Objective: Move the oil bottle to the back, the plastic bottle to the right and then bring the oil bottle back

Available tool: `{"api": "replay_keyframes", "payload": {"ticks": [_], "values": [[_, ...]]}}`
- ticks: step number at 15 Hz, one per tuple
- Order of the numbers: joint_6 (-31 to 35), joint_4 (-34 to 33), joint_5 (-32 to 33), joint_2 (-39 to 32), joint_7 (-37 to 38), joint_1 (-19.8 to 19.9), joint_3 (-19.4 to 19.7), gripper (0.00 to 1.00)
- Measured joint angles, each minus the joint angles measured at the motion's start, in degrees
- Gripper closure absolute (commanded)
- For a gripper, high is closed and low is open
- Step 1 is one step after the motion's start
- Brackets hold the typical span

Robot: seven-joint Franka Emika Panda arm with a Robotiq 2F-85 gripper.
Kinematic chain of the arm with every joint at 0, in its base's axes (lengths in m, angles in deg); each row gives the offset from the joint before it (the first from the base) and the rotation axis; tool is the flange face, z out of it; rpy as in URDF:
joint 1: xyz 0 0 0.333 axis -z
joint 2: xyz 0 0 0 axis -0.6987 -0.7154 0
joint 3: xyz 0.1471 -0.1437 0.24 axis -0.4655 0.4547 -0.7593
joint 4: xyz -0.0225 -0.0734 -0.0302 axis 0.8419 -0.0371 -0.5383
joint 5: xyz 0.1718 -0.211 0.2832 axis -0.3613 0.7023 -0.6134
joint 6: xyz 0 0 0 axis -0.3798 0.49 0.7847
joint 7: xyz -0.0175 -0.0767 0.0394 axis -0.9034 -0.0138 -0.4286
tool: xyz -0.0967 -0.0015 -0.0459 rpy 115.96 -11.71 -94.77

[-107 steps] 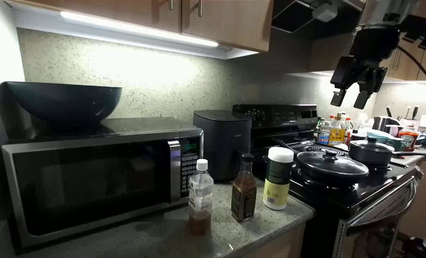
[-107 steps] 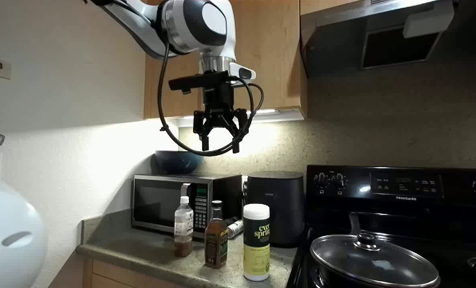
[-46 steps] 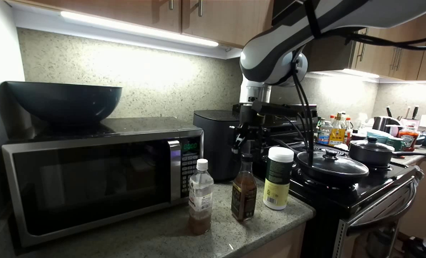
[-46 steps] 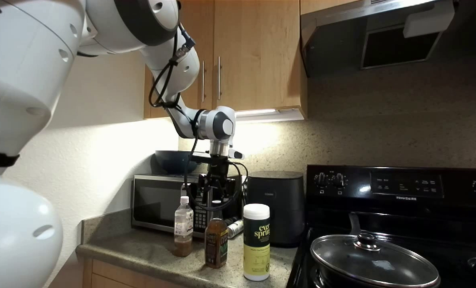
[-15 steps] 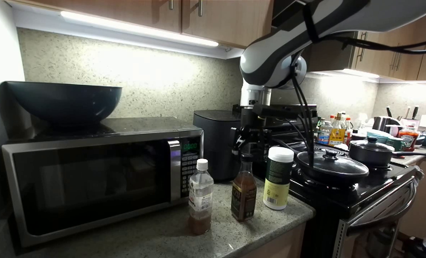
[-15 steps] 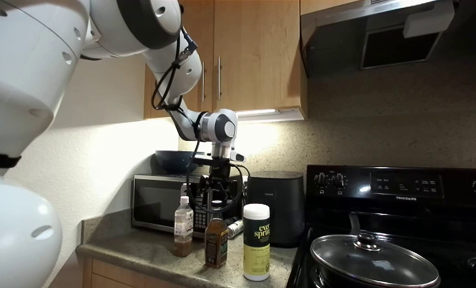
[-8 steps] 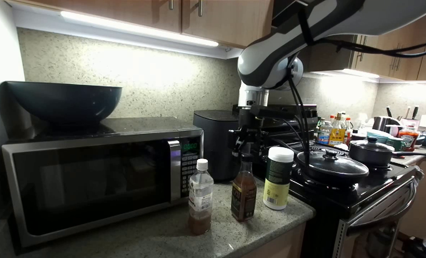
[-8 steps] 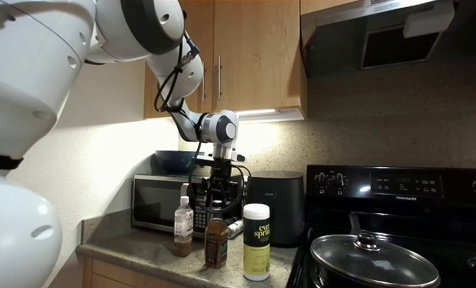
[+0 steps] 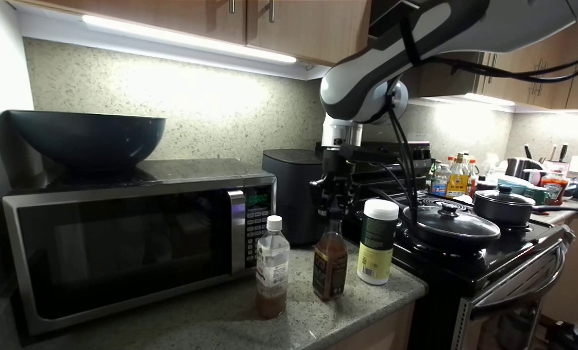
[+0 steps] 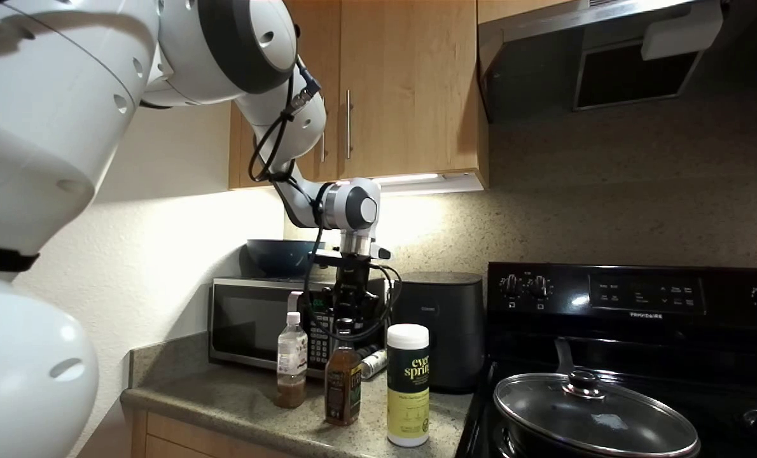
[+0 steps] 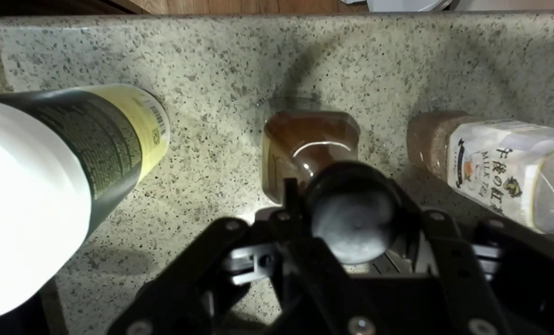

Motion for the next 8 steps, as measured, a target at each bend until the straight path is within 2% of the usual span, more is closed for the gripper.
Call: {"api": "replay_keyframes", "payload": {"ticks": [1, 2, 3, 7, 8], "values": [[0.0, 0.0, 0.0, 0.0, 0.0, 0.0, 0.0, 0.8], [0.1, 0.0, 0.0, 0.0, 0.0, 0.0, 0.0, 0.3], [0.2, 0.0, 0.0, 0.0, 0.1, 0.0, 0.1, 0.29], [0.2, -0.5, 0.0, 0.0, 0.1, 0.1, 0.4, 0.05], [0.2, -0.6, 0.0, 0.0, 0.1, 0.2, 0.4, 0.02]]}}
